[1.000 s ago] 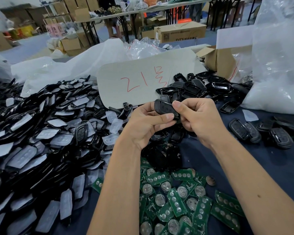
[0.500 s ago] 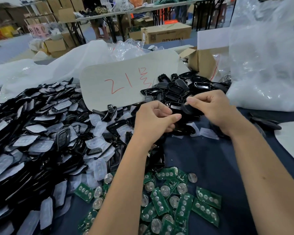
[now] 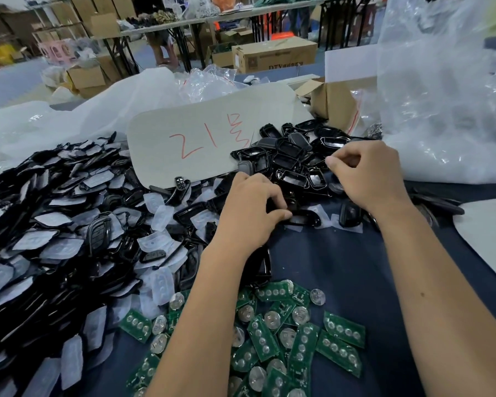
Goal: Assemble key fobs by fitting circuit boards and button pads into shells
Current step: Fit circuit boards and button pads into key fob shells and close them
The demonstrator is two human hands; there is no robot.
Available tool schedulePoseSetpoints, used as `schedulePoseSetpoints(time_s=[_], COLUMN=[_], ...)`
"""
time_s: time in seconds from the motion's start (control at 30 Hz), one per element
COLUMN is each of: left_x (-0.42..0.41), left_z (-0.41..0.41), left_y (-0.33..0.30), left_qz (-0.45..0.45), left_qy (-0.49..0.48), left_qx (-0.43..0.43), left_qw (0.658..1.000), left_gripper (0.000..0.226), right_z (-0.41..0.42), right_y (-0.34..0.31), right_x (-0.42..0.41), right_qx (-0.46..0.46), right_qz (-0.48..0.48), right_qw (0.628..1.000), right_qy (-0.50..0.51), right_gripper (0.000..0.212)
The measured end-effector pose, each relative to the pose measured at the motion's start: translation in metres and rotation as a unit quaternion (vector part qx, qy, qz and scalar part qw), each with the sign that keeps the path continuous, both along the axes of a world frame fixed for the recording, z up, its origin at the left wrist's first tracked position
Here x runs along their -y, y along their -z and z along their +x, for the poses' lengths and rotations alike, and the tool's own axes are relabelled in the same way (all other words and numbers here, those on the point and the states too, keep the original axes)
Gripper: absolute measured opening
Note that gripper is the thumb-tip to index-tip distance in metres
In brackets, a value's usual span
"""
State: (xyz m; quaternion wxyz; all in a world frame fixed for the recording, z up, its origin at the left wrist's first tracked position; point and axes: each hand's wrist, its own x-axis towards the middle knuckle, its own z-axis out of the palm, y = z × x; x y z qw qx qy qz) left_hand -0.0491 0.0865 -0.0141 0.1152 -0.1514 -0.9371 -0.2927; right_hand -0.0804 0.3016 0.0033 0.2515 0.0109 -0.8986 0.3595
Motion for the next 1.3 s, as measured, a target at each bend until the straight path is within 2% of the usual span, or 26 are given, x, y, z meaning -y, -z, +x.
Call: schedulePoseSetpoints(time_s=[0.1,0.17,0.2,0.27,0.33,0.37,0.43,0.53,0.63,0.77,0.8,0.87,0.97,1.07,1.13,1.23,1.3], left_x=[0.009,0.018,0.023,0.034,0.044,0.048,0.054,0.058,0.059,0.062,0.063,0.066,0.07,0.071,0.073,0.076,0.08], left_z=[-0.001,-0.002,-0.002,-0.004,-0.004,-0.003,0.0,0.002,0.003,0.003,0.002,0.0,0.0,0.0,0.001,0.004,0.006], left_y=[-0.005,-0.009,-0.01,-0.011,-0.011,-0.011,-0.011,-0.01,-0.013,-0.016,-0.016,-0.016,-0.017,-0.02,-0.023,-0.022,-0.019], left_qz=[0.085,0.149,0.178,0.24,0.315,0.336,0.343,0.357,0.385,0.4,0.392,0.395,0.453,0.506,0.532,0.531,0.52], left_qy=[-0.013,-0.04,-0.058,-0.086,-0.105,-0.115,-0.136,-0.16,-0.178,-0.214,-0.222,-0.236,-0.239,-0.241,-0.225,-0.18,-0.158], left_qx=[-0.006,-0.004,0.001,0.02,0.047,0.056,0.058,0.07,0.086,0.077,0.078,0.091,0.149,0.2,0.22,0.235,0.234], left_qw=[0.996,0.988,0.982,0.967,0.942,0.933,0.927,0.918,0.902,0.888,0.889,0.883,0.846,0.804,0.786,0.794,0.806], left_gripper=[0.021,0.022,0.021,0.017,0.016,0.017,0.02,0.021,0.021,0.015,0.012,0.022,0.033,0.025,0.019,0.026,0.039], right_z=[0.006,0.01,0.013,0.02,0.027,0.031,0.039,0.05,0.056,0.055,0.052,0.045,0.034,0.024,0.017,0.013,0.013], right_y=[-0.009,-0.019,-0.024,-0.027,-0.026,-0.026,-0.027,-0.029,-0.027,-0.028,-0.03,-0.036,-0.042,-0.039,-0.03,-0.011,0.001], right_x=[0.012,0.019,0.024,0.035,0.05,0.058,0.074,0.094,0.106,0.104,0.101,0.093,0.083,0.079,0.082,0.091,0.095], right_qx=[0.012,0.107,0.184,0.348,0.468,0.502,0.52,0.482,0.445,0.436,0.434,0.429,0.397,0.372,0.315,0.228,0.206], right_qz=[-0.016,-0.006,0.001,0.029,0.078,0.102,0.164,0.292,0.337,0.306,0.288,0.234,0.131,0.018,-0.035,-0.123,-0.171], right_qw=[0.995,0.973,0.948,0.873,0.805,0.783,0.763,0.749,0.754,0.75,0.749,0.746,0.753,0.78,0.82,0.877,0.894], right_qy=[-0.099,-0.203,-0.261,-0.341,-0.357,-0.352,-0.347,-0.349,-0.346,-0.391,-0.409,-0.452,-0.509,-0.502,-0.477,-0.406,-0.361], right_gripper=[0.013,0.016,0.018,0.019,0.02,0.023,0.032,0.046,0.045,0.028,0.024,0.024,0.022,0.021,0.022,0.009,0.008])
